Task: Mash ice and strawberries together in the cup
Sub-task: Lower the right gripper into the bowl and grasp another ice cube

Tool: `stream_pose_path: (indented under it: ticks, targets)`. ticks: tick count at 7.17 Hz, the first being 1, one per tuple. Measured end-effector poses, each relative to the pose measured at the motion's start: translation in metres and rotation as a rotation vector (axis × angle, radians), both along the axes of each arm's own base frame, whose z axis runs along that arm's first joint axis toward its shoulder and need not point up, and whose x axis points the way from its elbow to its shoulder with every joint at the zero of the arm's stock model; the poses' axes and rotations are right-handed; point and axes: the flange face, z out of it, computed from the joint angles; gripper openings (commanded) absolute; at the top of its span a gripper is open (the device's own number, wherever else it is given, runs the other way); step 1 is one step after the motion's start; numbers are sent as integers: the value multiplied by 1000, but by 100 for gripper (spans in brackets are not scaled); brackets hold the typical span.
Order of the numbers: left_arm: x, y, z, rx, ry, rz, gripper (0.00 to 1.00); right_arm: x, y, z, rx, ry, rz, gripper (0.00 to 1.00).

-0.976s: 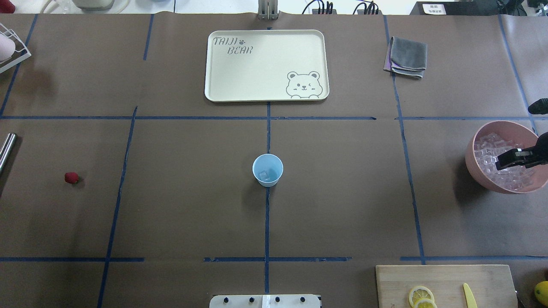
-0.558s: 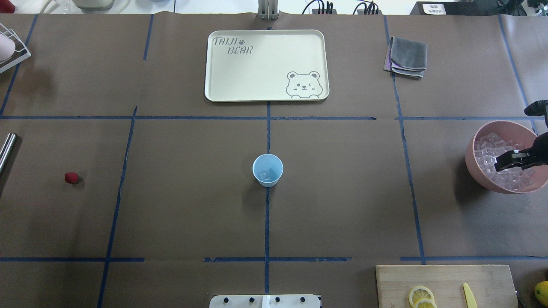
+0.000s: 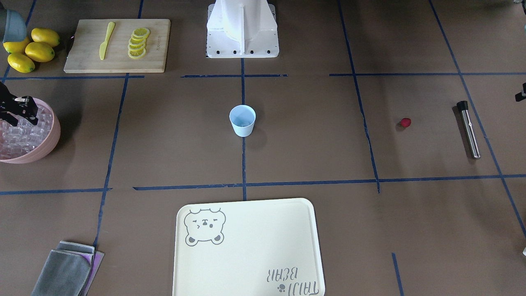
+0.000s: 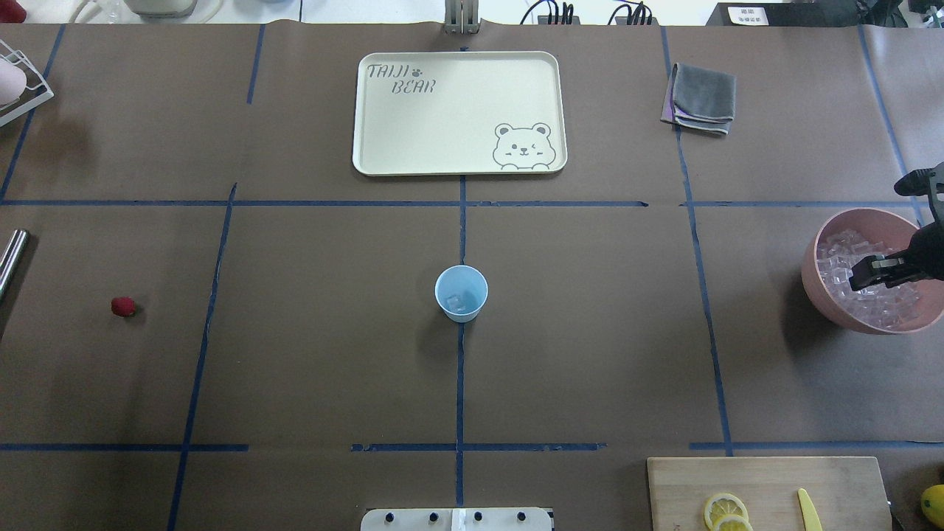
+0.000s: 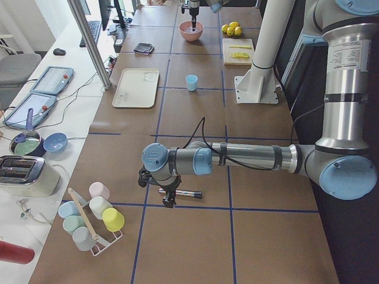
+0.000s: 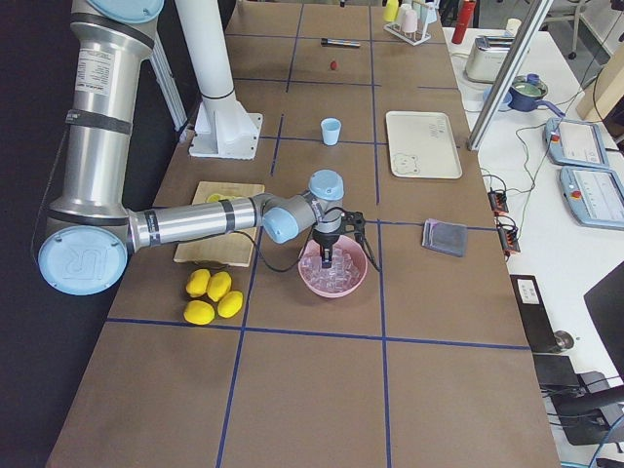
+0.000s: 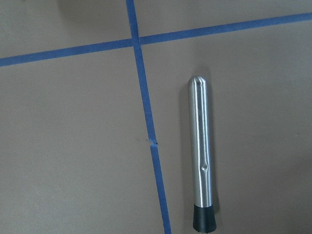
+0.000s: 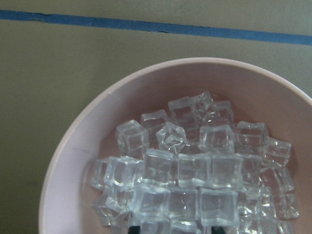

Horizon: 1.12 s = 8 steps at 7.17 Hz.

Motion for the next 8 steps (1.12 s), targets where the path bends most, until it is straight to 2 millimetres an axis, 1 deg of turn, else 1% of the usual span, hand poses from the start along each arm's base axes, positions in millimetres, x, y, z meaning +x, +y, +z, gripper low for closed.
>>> stream_pose_path:
  ticks: [1, 2, 3, 4, 6, 7, 8]
  targets:
    - [0, 0, -1, 3, 0, 0, 100, 1, 2, 2, -2, 2, -1, 54]
    - [0, 0, -2, 3, 0, 0, 100, 3, 4, 4, -7, 6, -1, 44]
    - [0, 0, -2, 4, 0, 0, 100, 4, 6, 7, -12, 9, -1, 21]
    - [0, 0, -2, 4, 0, 0, 100, 5, 8, 8, -13, 11, -2, 3]
    - [0, 0, -3, 5, 0, 0, 100, 5, 8, 2, -3, 3, -5, 2]
    - [0, 0, -3, 5, 0, 0, 100, 6, 8, -7, 7, -8, -7, 2]
    - [0, 0, -3, 4, 0, 0, 100, 8, 10, -21, 23, -23, -5, 2]
